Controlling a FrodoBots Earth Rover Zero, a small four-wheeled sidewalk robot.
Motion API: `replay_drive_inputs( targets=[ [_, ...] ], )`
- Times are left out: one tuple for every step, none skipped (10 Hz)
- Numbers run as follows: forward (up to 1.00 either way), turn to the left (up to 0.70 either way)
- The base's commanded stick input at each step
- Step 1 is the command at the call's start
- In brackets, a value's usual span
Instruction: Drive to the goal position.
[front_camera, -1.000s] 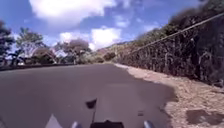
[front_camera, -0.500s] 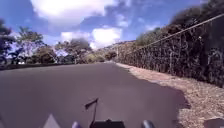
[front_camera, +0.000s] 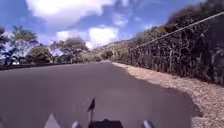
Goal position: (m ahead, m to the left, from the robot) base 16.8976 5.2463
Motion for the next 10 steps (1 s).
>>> replay_drive_inputs(
  targets=[
    [0.63,0.0],
    [0.63,0.0],
    [0.63,0.0],
    [0.63,0.0],
    [0.63,0.0],
    [0.63,0.0],
    [0.63,0.0],
    [0.63,0.0],
    [0.63,0.0],
    [0.63,0.0]
  ],
)
